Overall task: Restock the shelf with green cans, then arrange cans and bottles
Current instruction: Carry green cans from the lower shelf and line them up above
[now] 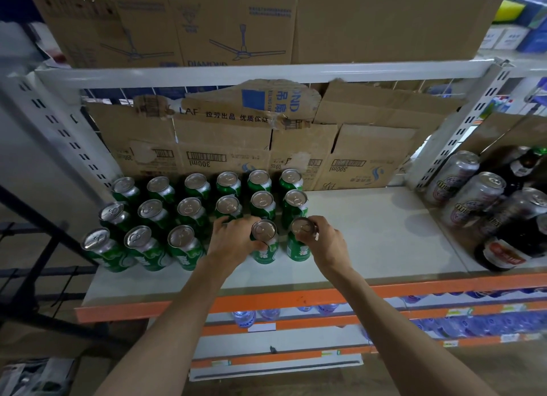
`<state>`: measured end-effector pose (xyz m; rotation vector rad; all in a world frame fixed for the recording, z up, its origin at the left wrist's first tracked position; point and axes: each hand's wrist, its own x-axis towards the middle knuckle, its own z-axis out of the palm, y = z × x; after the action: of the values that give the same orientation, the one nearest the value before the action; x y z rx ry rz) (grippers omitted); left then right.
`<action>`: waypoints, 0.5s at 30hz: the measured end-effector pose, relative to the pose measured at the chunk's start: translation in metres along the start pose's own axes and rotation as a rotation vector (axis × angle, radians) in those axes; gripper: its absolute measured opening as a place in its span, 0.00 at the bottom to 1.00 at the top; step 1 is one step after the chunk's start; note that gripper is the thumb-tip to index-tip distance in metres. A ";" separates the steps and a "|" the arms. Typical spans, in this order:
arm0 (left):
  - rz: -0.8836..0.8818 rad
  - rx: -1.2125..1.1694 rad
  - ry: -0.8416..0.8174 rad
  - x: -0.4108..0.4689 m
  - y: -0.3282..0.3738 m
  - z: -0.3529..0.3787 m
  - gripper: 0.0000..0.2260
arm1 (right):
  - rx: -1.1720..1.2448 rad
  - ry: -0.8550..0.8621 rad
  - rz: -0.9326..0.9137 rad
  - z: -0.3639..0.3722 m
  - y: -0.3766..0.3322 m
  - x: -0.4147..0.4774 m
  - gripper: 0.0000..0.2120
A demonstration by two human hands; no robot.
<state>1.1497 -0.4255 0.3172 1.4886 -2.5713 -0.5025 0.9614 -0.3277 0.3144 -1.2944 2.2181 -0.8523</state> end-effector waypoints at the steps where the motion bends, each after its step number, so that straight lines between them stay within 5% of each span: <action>1: -0.001 0.002 0.000 0.000 -0.001 0.000 0.23 | 0.012 -0.007 0.002 -0.001 0.000 0.001 0.18; 10: -0.045 0.034 0.007 -0.003 0.004 0.001 0.24 | 0.004 -0.031 0.024 0.000 0.001 0.002 0.19; 15: -0.030 0.043 -0.028 -0.003 0.000 -0.003 0.27 | -0.005 -0.016 0.047 -0.007 0.003 -0.004 0.29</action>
<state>1.1523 -0.4233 0.3197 1.5469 -2.6008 -0.4786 0.9573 -0.3209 0.3176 -1.2419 2.2306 -0.8158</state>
